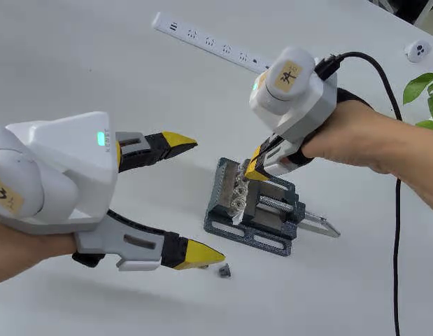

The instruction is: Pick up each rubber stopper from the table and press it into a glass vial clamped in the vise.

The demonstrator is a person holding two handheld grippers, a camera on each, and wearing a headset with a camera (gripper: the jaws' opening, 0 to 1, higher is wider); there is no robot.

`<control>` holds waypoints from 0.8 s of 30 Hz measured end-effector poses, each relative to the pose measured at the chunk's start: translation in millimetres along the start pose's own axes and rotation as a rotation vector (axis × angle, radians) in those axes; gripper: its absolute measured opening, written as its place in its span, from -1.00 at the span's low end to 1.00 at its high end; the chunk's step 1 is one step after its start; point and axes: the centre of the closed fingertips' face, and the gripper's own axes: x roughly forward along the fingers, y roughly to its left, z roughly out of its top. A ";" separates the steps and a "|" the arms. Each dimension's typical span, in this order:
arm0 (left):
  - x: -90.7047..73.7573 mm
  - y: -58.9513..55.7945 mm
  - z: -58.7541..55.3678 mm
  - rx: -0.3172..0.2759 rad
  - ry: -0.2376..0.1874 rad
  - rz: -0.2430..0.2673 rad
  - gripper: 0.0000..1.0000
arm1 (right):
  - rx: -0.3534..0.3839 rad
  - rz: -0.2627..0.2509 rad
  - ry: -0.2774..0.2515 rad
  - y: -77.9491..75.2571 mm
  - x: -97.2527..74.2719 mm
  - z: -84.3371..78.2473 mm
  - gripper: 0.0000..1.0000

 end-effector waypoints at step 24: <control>0.8 -1.0 4.3 0.005 -0.003 0.002 0.64 | -0.040 -0.033 0.016 -0.5 2.6 -0.3 -1.00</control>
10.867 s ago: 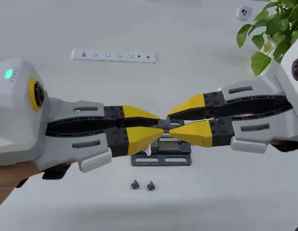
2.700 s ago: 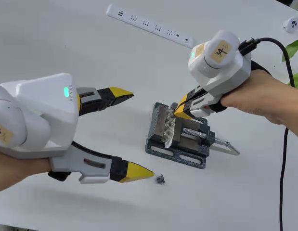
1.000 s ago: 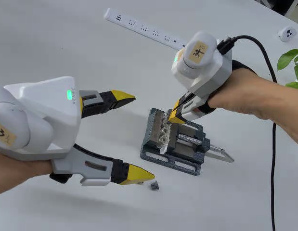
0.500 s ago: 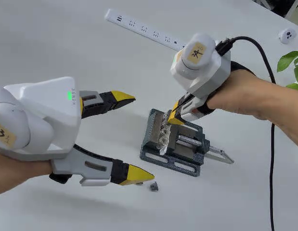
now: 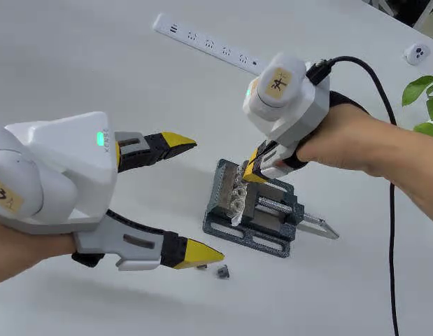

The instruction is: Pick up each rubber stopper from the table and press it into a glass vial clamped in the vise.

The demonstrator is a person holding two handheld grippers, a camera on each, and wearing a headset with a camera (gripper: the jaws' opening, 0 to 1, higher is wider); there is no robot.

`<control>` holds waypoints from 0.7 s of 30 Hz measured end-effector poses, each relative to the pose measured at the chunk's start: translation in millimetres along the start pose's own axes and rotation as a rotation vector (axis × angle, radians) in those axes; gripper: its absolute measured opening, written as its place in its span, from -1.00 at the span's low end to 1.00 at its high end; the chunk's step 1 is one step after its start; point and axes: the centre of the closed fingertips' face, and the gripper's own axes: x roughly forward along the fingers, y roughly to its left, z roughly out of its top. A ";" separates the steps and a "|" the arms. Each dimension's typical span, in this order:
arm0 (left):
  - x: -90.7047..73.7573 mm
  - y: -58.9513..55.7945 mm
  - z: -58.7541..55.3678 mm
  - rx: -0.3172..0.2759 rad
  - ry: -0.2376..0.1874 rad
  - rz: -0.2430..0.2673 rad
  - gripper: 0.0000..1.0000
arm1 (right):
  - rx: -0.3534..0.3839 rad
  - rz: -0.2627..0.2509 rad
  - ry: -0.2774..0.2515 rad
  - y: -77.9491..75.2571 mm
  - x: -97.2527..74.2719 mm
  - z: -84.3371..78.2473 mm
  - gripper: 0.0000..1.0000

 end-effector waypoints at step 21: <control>-7.8 -0.9 -0.8 0.006 0.021 0.014 0.62 | 0.063 -0.040 -0.153 -1.5 -4.1 -0.2 -1.00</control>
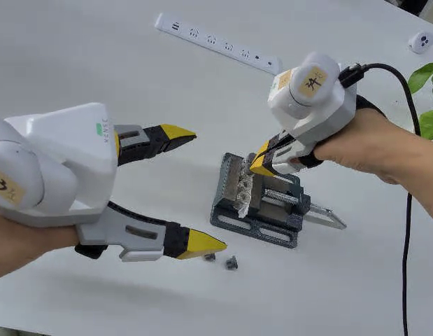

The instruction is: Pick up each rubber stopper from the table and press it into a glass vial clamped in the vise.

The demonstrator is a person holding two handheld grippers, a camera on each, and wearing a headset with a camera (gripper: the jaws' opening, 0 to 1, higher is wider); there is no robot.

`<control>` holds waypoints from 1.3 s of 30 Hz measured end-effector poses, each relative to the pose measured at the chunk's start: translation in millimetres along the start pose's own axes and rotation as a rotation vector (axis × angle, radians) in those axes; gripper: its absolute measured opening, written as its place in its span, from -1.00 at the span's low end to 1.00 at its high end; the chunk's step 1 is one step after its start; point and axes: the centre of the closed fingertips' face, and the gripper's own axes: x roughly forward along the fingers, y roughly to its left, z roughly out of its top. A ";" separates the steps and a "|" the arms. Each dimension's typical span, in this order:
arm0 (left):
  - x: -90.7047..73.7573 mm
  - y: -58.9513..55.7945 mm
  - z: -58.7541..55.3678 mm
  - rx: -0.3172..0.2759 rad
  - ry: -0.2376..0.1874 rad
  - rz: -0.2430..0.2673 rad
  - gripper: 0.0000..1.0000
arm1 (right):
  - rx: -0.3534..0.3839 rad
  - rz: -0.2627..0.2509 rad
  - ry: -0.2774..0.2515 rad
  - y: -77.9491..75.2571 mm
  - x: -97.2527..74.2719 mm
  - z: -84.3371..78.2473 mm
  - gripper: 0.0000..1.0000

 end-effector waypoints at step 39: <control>9.0 2.8 3.7 -0.009 -0.022 -0.008 0.61 | -0.004 0.009 0.072 -0.8 3.8 -0.7 -1.00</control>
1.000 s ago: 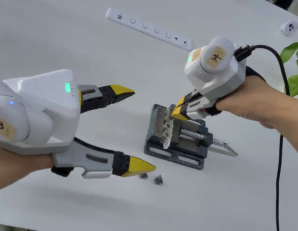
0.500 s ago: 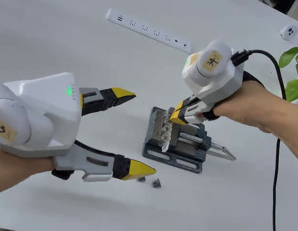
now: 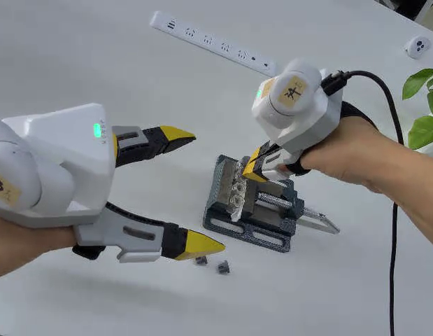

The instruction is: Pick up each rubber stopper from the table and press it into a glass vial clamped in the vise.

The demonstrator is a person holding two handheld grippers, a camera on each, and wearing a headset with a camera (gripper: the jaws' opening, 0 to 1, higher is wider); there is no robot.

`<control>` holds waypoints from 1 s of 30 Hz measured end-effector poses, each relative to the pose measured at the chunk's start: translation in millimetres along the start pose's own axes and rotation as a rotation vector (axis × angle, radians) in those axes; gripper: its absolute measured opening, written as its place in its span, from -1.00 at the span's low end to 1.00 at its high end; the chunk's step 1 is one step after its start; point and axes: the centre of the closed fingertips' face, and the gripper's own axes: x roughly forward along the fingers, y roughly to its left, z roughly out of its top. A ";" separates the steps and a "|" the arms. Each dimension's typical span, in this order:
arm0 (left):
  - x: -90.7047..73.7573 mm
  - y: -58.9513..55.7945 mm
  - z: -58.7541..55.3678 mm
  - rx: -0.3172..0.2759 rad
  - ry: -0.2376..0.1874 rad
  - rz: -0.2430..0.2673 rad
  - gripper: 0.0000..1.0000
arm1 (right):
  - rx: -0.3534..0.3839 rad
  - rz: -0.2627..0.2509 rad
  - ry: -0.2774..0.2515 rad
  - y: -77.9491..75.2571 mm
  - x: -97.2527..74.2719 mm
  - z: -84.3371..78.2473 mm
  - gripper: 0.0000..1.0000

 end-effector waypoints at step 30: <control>-9.2 -15.1 17.1 0.036 0.033 0.012 0.62 | 0.128 -0.009 -0.185 -0.2 -3.2 -0.7 -1.00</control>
